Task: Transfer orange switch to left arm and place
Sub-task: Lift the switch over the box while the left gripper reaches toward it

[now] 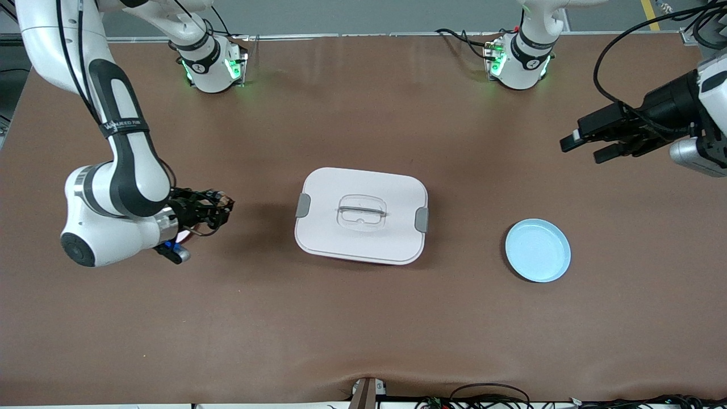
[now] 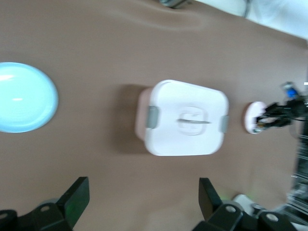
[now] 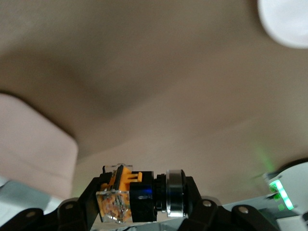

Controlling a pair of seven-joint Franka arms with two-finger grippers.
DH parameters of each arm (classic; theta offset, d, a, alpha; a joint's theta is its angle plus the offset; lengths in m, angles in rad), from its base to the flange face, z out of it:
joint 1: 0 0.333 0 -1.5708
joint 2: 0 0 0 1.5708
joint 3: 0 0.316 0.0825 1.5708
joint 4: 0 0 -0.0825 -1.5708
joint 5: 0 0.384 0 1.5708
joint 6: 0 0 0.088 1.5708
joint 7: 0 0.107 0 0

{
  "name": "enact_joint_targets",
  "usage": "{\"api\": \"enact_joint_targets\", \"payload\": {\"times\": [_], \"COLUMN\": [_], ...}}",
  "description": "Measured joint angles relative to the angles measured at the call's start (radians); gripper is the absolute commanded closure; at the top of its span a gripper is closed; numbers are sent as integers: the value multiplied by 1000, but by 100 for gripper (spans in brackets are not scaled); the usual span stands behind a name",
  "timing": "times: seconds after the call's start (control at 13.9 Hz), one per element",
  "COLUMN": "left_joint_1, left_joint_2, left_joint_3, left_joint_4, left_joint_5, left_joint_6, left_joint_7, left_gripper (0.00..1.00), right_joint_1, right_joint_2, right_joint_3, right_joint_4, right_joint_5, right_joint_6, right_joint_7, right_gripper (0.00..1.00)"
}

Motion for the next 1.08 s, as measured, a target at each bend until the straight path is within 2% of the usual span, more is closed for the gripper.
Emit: {"api": "enact_joint_targets", "payload": {"times": [0.29,0.72,1.08], "left_joint_1": [-65,-127,-153], "left_joint_2": [66,109,125], "left_joint_3": [-9,-11,-13], "left_joint_4": [0,1,1], "left_joint_5": [-70,-83,-100], "left_joint_6": [93,162,162], "left_joint_7": [12,12,12], "left_gripper": [0,0,0], "right_joint_1": [117,186,297], "right_joint_2": [-2,-2,-2], "right_joint_3": [2,2,3], "right_joint_4": [64,97,159], "right_joint_5": [155,359,457], "right_joint_6": [8,82,215], "right_joint_7": [253,478,708], "right_gripper": [100,100,100]}}
